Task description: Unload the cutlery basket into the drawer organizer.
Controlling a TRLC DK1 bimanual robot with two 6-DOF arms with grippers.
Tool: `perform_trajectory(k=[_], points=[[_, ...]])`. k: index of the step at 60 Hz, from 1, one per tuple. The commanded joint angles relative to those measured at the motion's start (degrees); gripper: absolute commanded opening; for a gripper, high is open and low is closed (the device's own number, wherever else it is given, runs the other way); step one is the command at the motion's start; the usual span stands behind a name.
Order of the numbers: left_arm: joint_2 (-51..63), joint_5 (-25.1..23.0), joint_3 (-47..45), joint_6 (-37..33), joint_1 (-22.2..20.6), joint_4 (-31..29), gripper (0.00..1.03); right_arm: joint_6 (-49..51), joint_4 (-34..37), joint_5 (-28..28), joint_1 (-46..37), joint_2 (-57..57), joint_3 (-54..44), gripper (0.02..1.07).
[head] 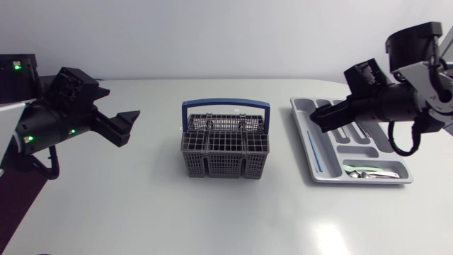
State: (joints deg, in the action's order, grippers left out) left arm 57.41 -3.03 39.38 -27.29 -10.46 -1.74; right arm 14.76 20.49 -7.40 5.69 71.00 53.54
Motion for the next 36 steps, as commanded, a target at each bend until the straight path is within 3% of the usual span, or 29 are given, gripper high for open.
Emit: perform_trajectory(k=[1,36], points=[[-2.9,-0.6,0.5,2.5,1.1,-1.7,0.99,1.8,-0.5,-0.1,-1.1,-3.2,-2.0,1.03],[-24.4,1.2,-9.1,5.9,1.0,-2.1,0.99,6.8,2.2,-0.4,-4.5,-20.8,-9.6,1.03]])
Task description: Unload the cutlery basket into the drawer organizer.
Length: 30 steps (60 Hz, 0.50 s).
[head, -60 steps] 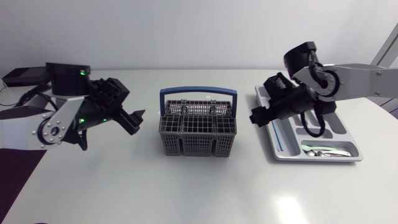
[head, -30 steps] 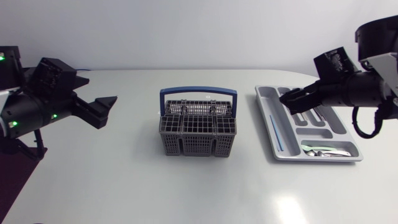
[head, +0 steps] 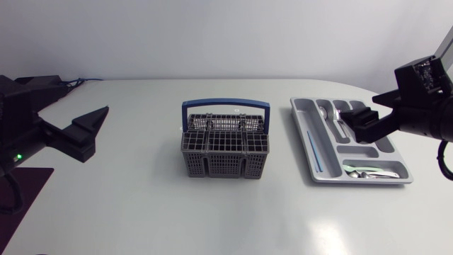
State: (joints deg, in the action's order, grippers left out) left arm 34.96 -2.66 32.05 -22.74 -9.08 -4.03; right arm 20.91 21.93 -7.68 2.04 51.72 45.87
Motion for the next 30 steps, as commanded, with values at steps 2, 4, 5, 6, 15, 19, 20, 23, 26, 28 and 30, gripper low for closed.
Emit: perform_trajectory(k=[2,4,5,6,15,19,20,23,26,28,30], points=[[-2.4,1.2,-2.1,1.4,-0.5,0.0,0.99,0.4,0.8,-0.2,-1.3,-2.2,-2.1,1.03],[-3.6,1.2,-2.6,1.5,-0.5,0.0,0.99,0.0,0.9,-0.3,-1.5,-3.0,-2.4,1.03],[-3.9,1.2,-2.8,1.5,-0.5,0.1,0.99,0.0,0.9,-0.3,-1.5,-3.2,-2.4,1.03],[-4.6,1.2,-3.0,1.5,-0.4,0.1,0.99,-0.3,0.9,-0.3,-1.5,-3.7,-2.6,1.03],[-9.0,1.3,-6.3,3.3,0.5,0.4,0.99,-1.3,0.9,-0.4,-2.0,-6.8,-4.3,1.03],[-10.9,1.4,-8.2,4.7,1.1,0.7,0.99,-1.8,0.6,-0.4,-2.0,-8.8,-5.3,1.03],[-11.3,1.4,-8.6,5.0,1.3,0.8,0.99,-1.9,0.6,-0.3,-2.0,-9.3,-5.6,1.03],[-12.8,1.5,-10.1,6.1,1.8,1.0,0.99,-2.1,0.3,-0.1,-2.1,-11.1,-6.2,1.03],[-14.2,1.6,-11.5,7.2,2.2,1.2,0.99,-2.2,-0.3,0.1,-2.4,-13.1,-7.2,1.03],[-15.2,1.6,-12.4,7.9,2.5,1.3,0.99,-2.1,-0.8,0.2,-2.7,-14.1,-7.8,1.03],[-16.2,1.7,-13.4,8.6,2.9,1.4,0.99,-2.0,-1.1,0.2,-2.9,-15.2,-8.5,1.03]])
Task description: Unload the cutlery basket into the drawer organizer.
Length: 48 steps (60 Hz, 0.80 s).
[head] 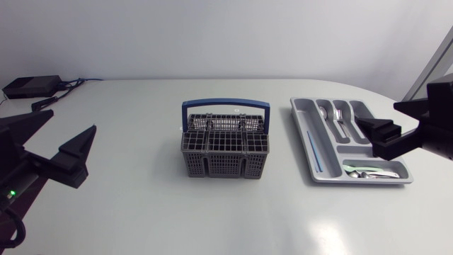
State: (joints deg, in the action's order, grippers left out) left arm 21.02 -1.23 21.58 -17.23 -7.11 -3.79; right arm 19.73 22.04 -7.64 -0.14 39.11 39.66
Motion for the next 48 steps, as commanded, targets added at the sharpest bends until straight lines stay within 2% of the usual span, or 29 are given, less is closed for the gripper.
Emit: perform_trajectory(k=[1,28,39,48], points=[[-2.6,0.3,-3.4,3.4,1.0,1.2,0.99,-0.7,-1.3,0.2,-0.8,-3.0,-2.6,1.03],[-15.8,1.0,-16.4,13.3,5.4,3.1,0.99,2.5,-5.0,-0.2,-2.8,-16.2,-11.4,1.03],[-21.0,1.2,-21.6,17.2,7.1,3.8,0.99,-1.7,-8.3,1.3,-2.3,-20.6,-16.7,1.03],[-21.0,1.2,-21.6,17.2,7.1,3.8,0.99,-5.1,-10.9,2.5,-1.8,-24.1,-21.1,1.03]])
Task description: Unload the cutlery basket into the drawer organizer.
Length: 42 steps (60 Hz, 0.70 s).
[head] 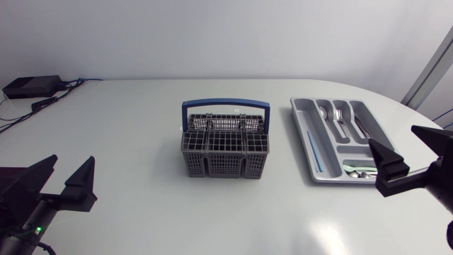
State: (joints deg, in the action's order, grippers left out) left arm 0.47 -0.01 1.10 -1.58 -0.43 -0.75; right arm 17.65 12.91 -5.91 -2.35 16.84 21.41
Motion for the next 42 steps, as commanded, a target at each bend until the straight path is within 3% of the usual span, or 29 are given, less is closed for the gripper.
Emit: perform_trajectory(k=[1,42], points=[[-0.5,0.0,-1.1,1.6,0.4,0.8,0.99,-3.4,-2.0,0.9,0.5,-2.2,-3.3,1.03],[-0.5,0.0,-1.1,1.6,0.4,0.8,0.99,-17.6,-12.9,5.9,2.3,-16.8,-21.4,1.03]])
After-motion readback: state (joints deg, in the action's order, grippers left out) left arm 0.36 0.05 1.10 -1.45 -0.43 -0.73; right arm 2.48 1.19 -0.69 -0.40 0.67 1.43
